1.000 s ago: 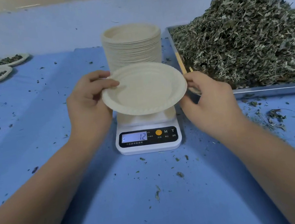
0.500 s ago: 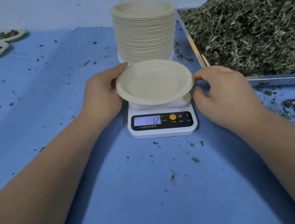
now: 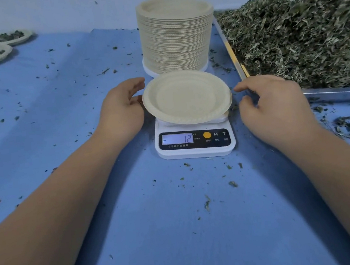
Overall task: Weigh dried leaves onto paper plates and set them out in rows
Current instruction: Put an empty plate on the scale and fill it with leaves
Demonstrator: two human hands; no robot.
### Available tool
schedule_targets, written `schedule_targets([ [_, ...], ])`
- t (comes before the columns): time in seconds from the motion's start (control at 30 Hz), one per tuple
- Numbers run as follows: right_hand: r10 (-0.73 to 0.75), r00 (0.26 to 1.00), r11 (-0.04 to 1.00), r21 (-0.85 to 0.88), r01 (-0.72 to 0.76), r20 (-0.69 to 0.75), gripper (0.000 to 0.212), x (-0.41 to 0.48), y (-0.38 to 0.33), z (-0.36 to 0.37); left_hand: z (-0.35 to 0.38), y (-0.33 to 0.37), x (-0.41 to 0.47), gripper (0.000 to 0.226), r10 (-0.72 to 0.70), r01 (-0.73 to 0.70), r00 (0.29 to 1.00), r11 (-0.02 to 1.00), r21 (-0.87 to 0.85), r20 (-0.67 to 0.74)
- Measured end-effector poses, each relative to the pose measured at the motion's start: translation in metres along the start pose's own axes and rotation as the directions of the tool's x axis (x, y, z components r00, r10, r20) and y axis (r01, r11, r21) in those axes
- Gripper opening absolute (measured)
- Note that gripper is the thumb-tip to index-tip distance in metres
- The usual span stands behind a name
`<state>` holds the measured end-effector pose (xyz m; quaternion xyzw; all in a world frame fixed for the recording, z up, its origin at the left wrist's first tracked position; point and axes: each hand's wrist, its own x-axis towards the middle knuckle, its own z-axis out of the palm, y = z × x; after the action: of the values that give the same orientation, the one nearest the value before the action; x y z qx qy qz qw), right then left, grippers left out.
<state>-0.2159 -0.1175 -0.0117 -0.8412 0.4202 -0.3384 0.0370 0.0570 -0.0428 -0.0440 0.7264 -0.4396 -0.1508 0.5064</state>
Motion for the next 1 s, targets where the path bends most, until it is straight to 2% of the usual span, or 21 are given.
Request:
schedule_targets([
  [0.43,0.012,0.999,1.0,0.015,-0.013,0.03,0.032,0.002,0.004,0.001,0.0,0.003,-0.003,0.054,0.009,-0.008,1.0,1.0,0.019,-0.019],
  [0.57,0.002,1.0,1.0,0.024,-0.003,0.025,0.031,0.001,0.006,0.002,0.0,0.007,-0.005,0.054,-0.03,0.027,0.999,0.996,-0.083,-0.026],
  [0.63,0.006,1.0,1.0,0.028,-0.006,0.025,0.031,0.002,0.007,0.003,0.0,0.01,-0.007,0.049,-0.084,0.076,0.996,0.978,-0.195,-0.029],
  [0.77,0.043,0.999,0.998,0.041,-0.044,0.031,0.032,0.002,0.012,0.005,-0.001,0.022,-0.003,0.033,-0.298,0.241,0.954,0.817,-0.524,-0.027],
  [0.87,0.127,0.992,0.983,0.133,-0.128,0.019,0.031,0.011,0.013,0.005,0.001,0.027,0.01,0.03,-0.383,0.308,0.924,0.764,-0.566,-0.014],
  [0.93,0.178,0.984,0.965,0.194,-0.176,0.011,0.03,0.024,0.016,0.005,0.004,0.029,0.019,0.03,-0.379,0.311,0.926,0.767,-0.562,-0.005],
  [1.0,0.198,0.98,0.964,0.179,-0.197,0.011,0.03,0.042,0.022,0.007,0.007,0.029,0.023,0.029,-0.353,0.289,0.936,0.788,-0.544,-0.014],
])
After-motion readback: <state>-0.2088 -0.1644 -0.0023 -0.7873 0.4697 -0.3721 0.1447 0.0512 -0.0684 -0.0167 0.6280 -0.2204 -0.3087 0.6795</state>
